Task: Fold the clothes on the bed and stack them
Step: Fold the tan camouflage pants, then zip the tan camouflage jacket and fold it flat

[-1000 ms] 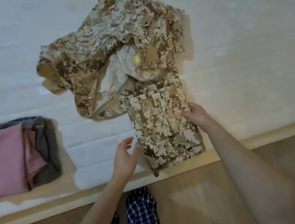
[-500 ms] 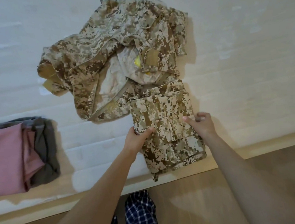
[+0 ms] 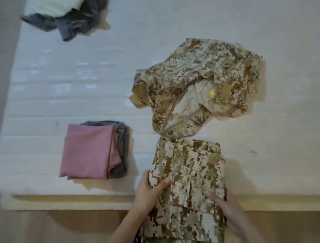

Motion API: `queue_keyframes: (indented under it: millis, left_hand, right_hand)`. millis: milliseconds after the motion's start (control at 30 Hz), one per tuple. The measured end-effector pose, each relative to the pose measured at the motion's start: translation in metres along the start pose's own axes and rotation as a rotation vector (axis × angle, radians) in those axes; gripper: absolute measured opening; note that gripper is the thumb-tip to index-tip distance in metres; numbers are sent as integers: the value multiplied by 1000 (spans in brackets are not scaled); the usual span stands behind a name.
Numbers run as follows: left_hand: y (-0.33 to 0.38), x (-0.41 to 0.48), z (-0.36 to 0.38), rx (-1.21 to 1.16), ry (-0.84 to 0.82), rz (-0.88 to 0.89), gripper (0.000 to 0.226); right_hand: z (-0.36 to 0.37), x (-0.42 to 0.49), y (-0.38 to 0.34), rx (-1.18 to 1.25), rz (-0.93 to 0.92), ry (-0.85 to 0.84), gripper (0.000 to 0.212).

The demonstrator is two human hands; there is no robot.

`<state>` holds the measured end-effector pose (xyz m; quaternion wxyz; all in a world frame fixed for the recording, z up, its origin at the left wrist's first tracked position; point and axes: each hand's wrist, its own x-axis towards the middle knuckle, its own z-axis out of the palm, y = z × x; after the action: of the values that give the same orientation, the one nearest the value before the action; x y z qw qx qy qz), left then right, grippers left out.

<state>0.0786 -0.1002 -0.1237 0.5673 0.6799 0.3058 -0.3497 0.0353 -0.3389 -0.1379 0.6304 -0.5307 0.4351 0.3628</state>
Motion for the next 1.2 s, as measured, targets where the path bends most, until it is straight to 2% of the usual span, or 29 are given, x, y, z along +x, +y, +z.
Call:
queue_keyframes:
  millis: [100, 200, 300, 500, 600, 667, 733, 800, 867, 967, 1067, 1133, 1200]
  left_hand:
    - [-8, -17, -80, -1, 110, 39, 69]
    - [-17, -27, -167, 2, 258, 88, 60]
    - [-26, -27, -260, -14, 403, 137, 59]
    - [-47, 9, -427, 114, 609, 159, 66]
    - [-47, 47, -477, 231, 615, 112, 81]
    - [-42, 70, -485, 414, 603, 131, 79]
    - [-42, 90, -472, 714, 484, 146, 70]
    - [-51, 104, -446, 910, 336, 128, 70]
    - [-62, 111, -423, 979, 330, 110, 73]
    - [-70, 110, -405, 975, 409, 179, 67]
    - [-62, 107, -393, 925, 434, 265, 54]
    - [-50, 103, -383, 896, 480, 316, 43]
    - [-32, 100, -367, 866, 495, 379, 33]
  right_hand:
    - [77, -11, -6, -90, -5, -78, 99]
    - [164, -13, -17, -231, -50, -222, 78]
    - [262, -10, -25, -359, -159, -269, 64]
    - [455, 11, -25, -499, -325, -178, 47]
    - [520, 36, -29, -538, -286, -103, 45]
    - [543, 53, -33, -629, -209, -15, 45]
    - [545, 64, -38, -751, -194, 21, 40]
    - [525, 68, -43, -757, -258, 25, 31]
    - [483, 69, -52, -640, -309, 77, 19]
    - [393, 66, -74, -559, -374, 373, 9]
    - [301, 73, -95, -600, -301, 672, 28]
    - [256, 81, -110, -740, -250, 785, 45]
    - [228, 92, -124, -910, -283, 855, 56]
